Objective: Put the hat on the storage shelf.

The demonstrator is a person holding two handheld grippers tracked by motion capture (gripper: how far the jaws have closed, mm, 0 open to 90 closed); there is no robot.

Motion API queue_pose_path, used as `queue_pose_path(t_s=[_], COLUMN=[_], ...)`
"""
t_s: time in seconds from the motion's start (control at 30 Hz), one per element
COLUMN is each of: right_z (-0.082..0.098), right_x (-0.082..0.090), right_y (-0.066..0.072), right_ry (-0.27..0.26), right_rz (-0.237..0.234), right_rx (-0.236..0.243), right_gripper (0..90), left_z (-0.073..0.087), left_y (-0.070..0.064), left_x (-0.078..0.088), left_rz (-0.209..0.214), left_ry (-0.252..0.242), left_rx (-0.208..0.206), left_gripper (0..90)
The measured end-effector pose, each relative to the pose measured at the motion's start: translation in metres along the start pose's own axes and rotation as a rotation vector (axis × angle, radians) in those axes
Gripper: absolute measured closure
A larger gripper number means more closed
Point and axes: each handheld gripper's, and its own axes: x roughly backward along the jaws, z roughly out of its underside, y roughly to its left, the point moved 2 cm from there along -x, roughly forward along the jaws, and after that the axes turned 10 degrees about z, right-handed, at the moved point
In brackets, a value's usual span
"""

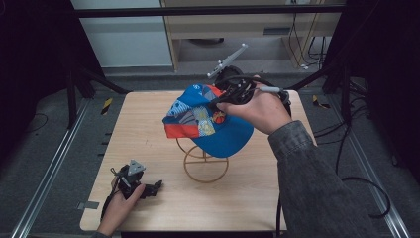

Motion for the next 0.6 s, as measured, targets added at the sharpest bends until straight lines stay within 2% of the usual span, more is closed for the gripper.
queue_pose_path(t_s=[0.6], right_z=[-0.002], right_x=[-0.029], right_y=[0.009], right_ry=[0.066], right_rz=[-0.008], right_rx=[0.025], right_gripper=[89.1], left_z=[0.000], left_y=[0.000], left_x=[0.000], left_rz=[0.003], left_ry=[0.003], left_rx=[-0.006], left_gripper=[0.0])
